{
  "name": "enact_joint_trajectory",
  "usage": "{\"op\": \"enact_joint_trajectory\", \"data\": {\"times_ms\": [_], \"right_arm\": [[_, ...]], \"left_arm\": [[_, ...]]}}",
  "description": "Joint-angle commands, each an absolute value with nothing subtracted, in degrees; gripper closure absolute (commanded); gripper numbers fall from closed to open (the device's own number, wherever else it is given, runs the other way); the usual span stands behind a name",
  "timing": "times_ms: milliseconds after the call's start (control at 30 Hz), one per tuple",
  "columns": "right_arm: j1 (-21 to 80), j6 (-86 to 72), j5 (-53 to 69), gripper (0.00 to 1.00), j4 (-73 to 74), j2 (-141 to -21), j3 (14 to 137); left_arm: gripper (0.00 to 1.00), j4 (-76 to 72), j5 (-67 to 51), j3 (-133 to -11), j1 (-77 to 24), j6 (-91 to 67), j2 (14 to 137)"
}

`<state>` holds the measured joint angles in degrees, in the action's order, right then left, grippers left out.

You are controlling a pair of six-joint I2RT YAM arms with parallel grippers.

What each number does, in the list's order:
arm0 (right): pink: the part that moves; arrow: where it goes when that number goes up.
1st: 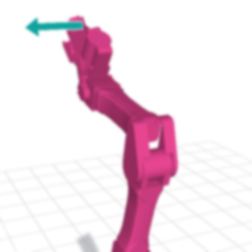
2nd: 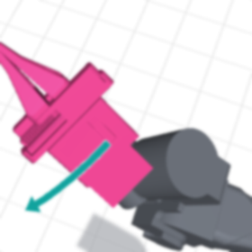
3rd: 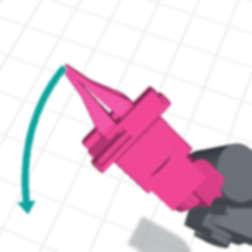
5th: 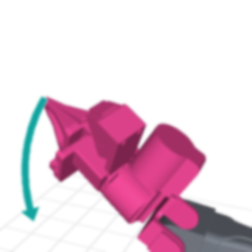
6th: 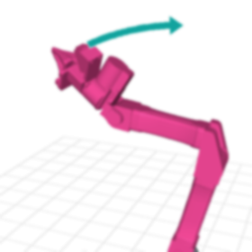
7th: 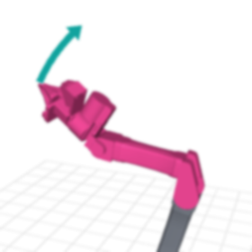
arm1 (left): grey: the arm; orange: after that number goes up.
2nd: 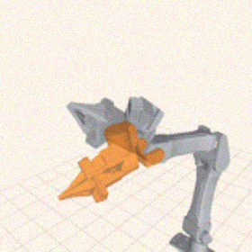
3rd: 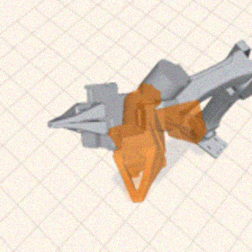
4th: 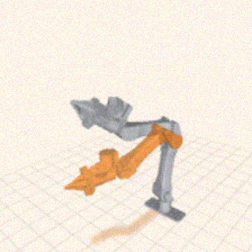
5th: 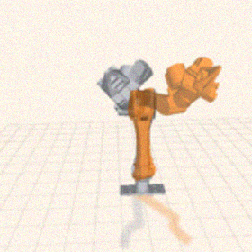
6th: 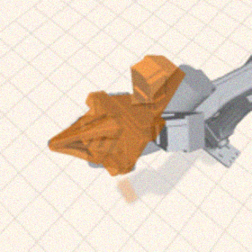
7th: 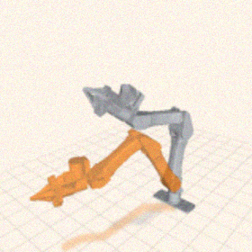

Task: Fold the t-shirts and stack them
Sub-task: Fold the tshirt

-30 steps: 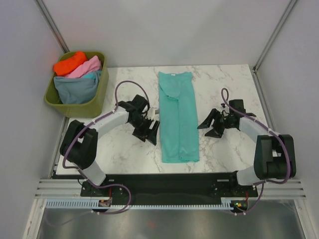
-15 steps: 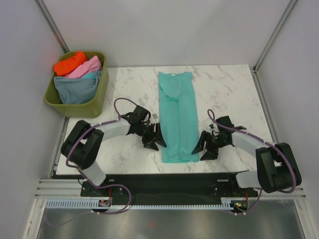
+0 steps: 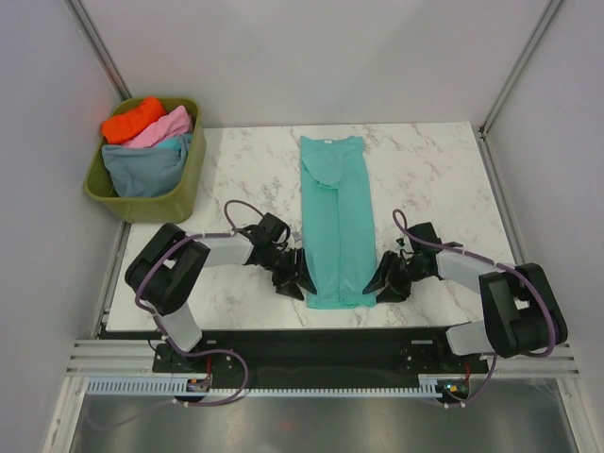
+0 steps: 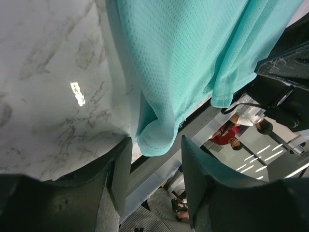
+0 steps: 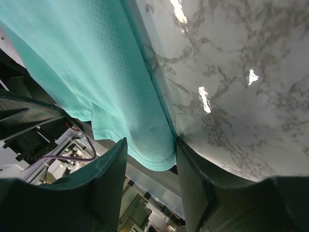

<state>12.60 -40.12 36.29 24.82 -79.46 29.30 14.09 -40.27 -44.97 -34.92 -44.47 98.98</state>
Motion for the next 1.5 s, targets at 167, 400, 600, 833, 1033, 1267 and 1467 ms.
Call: {"op": "enact_joint_trajectory", "data": {"times_ms": [167, 400, 600, 833, 1033, 1267, 1467], "right_arm": [[12.83, -40.87, 38.05, 0.67, 21.45, -82.35, 30.15], [12.83, -38.68, 38.50, 0.98, 23.28, -79.81, 32.25], [11.43, -33.06, 38.58, 1.00, 27.68, -77.70, 41.56], [6.77, -34.10, 38.58, 1.00, 24.62, -81.20, 49.74], [5.19, -34.19, 37.44, 1.00, 17.51, -90.16, 59.49], [5.19, -33.84, 38.14, 1.00, 12.66, -105.36, 76.25], [5.19, -32.35, 38.15, 1.00, 12.22, -118.45, 89.01]], "left_arm": [[0.69, 9.49, -41.57, -42.81, -36.91, -48.69, 100.64], [0.98, 11.33, -41.31, -44.29, -36.48, -46.60, 97.65], [0.98, 16.60, -41.22, -53.25, -31.92, -40.80, 93.87], [0.98, 20.39, -42.27, -65.36, -24.88, -34.99, 96.50], [0.98, 21.80, -43.68, -78.63, -20.92, -32.87, 105.35], [0.98, 20.92, -44.47, -90.69, -18.99, -32.69, 116.87], [0.98, 19.60, -43.24, -98.43, -16.62, -32.09, 124.87]]}}
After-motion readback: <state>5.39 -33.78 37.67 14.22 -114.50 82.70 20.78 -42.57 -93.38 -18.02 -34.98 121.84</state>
